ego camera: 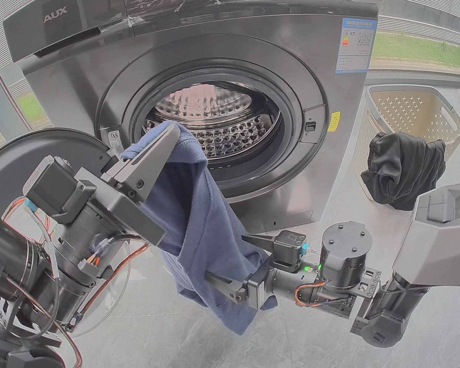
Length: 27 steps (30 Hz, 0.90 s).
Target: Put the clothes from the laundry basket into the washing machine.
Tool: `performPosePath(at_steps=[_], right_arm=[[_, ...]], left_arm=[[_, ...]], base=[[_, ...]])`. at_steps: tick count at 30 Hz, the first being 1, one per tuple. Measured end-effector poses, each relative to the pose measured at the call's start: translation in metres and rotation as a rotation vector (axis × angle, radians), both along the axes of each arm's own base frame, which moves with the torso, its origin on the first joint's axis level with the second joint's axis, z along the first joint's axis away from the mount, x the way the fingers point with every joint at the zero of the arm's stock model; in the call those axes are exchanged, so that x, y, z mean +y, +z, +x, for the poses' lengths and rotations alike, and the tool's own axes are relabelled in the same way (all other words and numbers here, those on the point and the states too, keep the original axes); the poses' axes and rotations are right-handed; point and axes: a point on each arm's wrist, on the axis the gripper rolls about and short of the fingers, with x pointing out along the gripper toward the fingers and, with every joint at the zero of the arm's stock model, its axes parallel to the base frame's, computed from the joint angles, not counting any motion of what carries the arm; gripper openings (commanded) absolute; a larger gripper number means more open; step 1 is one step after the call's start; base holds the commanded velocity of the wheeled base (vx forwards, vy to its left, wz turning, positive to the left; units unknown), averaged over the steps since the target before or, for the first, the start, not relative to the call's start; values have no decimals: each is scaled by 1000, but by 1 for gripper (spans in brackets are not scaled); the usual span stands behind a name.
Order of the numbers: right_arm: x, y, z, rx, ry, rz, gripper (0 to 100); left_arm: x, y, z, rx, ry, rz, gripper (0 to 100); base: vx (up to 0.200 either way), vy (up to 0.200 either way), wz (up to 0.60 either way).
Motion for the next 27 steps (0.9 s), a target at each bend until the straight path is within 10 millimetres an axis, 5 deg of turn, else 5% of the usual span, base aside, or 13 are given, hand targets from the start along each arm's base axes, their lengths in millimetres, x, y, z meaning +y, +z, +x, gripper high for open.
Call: performPosePath(at_steps=[12, 26, 27], right_arm=[[30, -10, 15, -26, 24, 5, 100], [42, -13, 63, -73, -58, 45, 100], [42, -15, 66, -75, -67, 47, 0]], left_arm=[[-2, 1, -3, -2, -15, -2, 0], [-2, 8, -9, -23, -30, -19, 0], [-2, 9, -10, -24, -31, -22, 0]], base=[[0, 0, 0], [0, 0, 0], [0, 0, 0]])
